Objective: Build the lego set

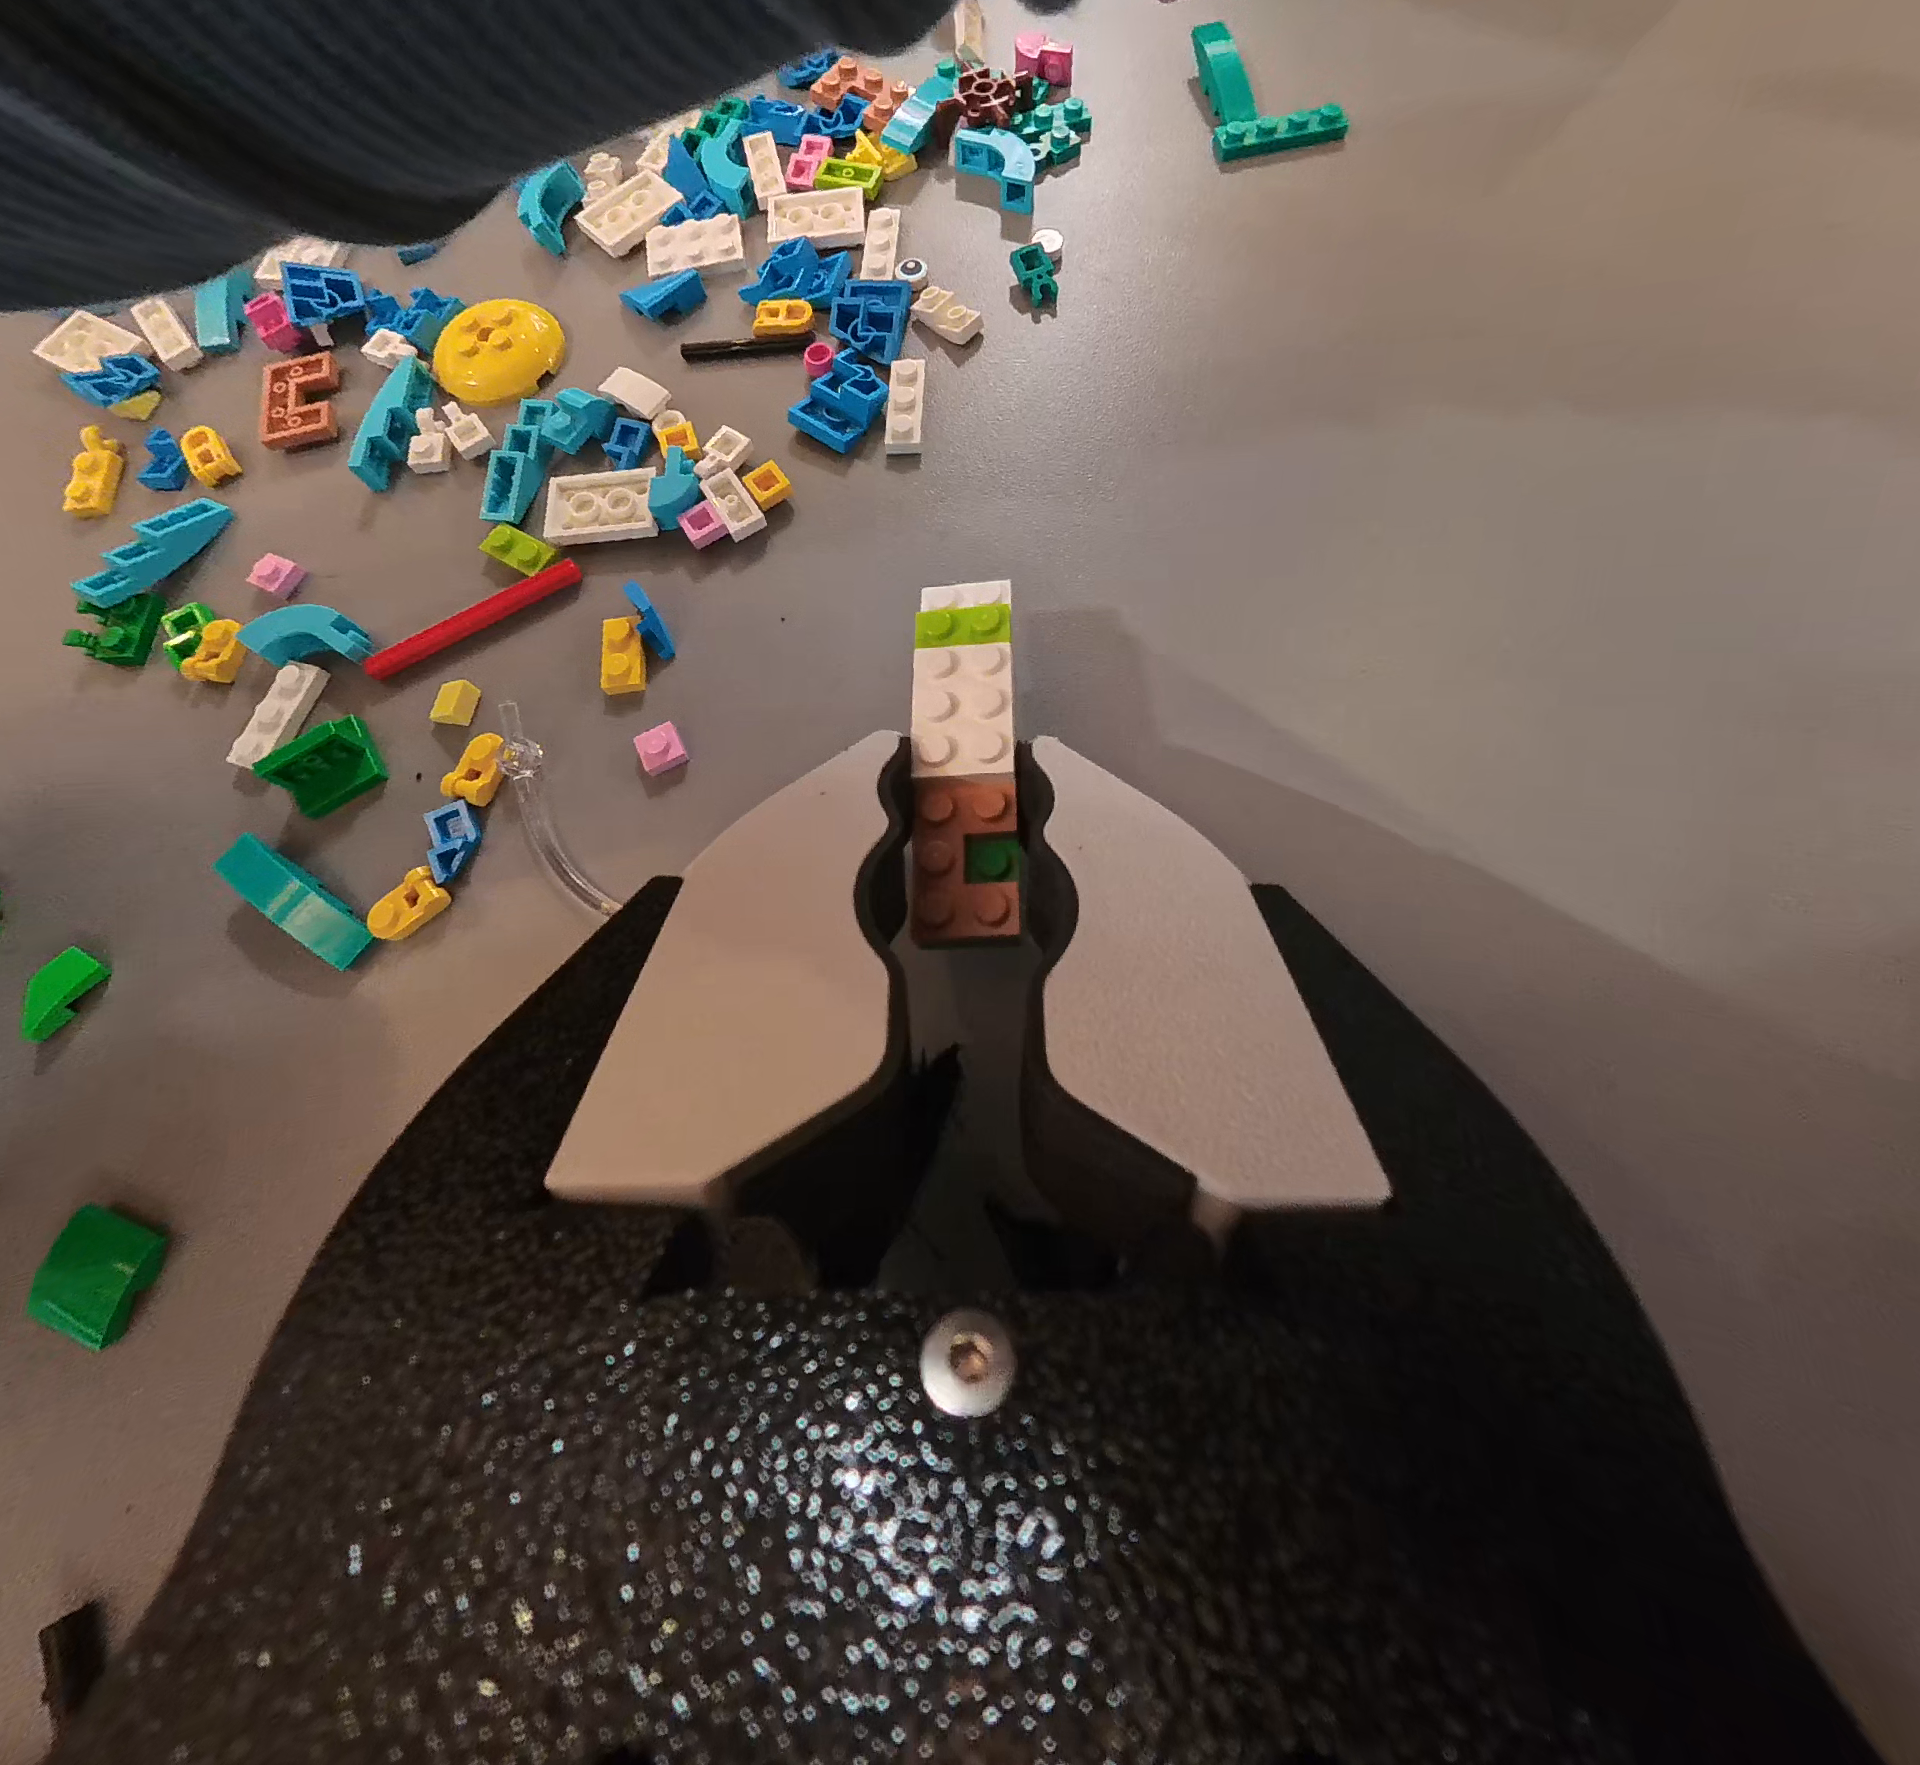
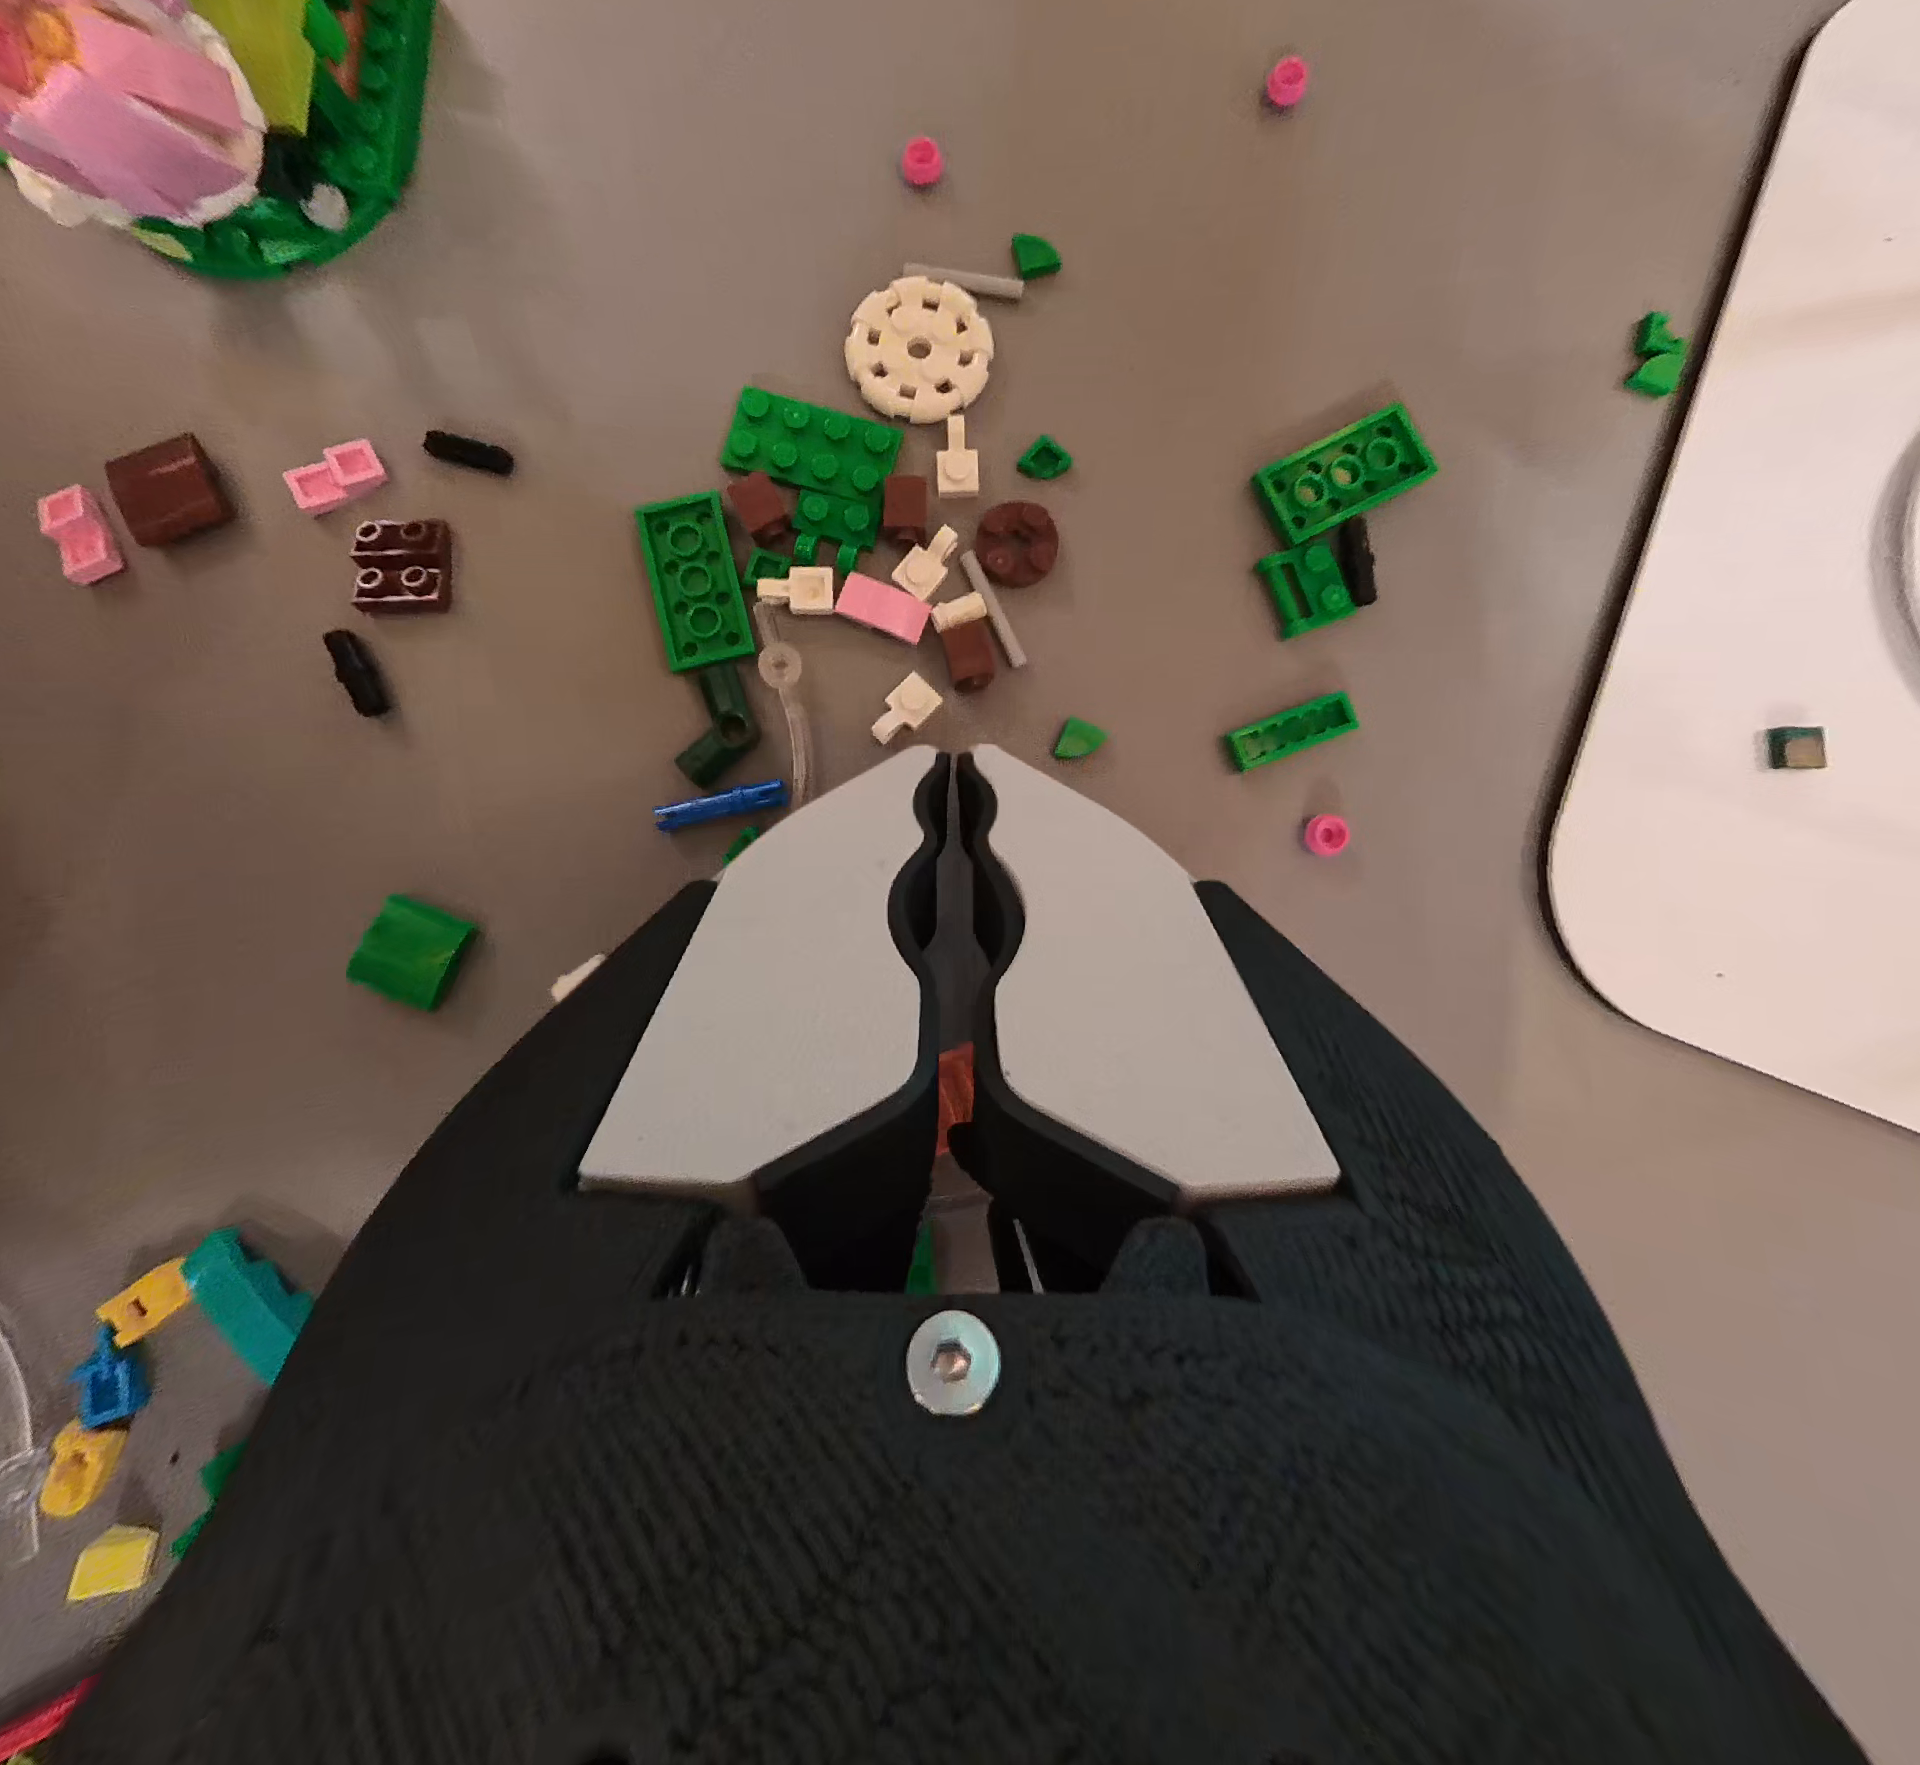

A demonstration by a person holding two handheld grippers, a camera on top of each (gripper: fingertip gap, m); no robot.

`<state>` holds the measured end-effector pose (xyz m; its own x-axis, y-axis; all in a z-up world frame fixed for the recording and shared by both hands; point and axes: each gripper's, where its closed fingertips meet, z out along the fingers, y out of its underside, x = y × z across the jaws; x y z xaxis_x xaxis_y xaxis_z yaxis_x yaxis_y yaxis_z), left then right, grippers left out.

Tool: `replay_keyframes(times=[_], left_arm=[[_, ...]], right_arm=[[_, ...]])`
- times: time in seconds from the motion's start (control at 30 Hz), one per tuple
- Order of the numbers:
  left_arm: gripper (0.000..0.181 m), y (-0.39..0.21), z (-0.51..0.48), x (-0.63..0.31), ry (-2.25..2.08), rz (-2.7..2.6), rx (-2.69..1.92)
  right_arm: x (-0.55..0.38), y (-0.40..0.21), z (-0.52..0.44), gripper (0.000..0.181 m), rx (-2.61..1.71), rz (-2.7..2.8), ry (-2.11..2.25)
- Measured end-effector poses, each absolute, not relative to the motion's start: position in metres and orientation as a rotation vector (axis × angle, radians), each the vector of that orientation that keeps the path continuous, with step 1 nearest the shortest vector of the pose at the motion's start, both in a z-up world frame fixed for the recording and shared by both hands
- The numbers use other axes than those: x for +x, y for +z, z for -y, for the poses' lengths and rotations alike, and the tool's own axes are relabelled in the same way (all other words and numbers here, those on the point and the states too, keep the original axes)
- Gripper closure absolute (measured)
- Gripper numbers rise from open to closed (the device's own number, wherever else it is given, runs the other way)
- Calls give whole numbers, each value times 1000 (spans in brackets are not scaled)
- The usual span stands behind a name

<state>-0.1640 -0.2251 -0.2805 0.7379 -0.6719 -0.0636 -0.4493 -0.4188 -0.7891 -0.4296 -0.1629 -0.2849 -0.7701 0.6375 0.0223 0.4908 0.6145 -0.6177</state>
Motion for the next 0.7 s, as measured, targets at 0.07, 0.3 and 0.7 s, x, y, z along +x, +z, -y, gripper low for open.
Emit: replay_keyframes(times=[0.07,0.3,0.7], left_arm=[[163,-281,225,-164,-332,-846,-2084],[163,-280,225,-164,-337,-845,-2084],[163,-279,225,-164,-333,-841,-2077]], right_arm=[[-430,-287,164,179,-933,2606,897],[-441,-284,173,169,-955,2577,990],[-439,-273,176,174,-959,2580,996]])
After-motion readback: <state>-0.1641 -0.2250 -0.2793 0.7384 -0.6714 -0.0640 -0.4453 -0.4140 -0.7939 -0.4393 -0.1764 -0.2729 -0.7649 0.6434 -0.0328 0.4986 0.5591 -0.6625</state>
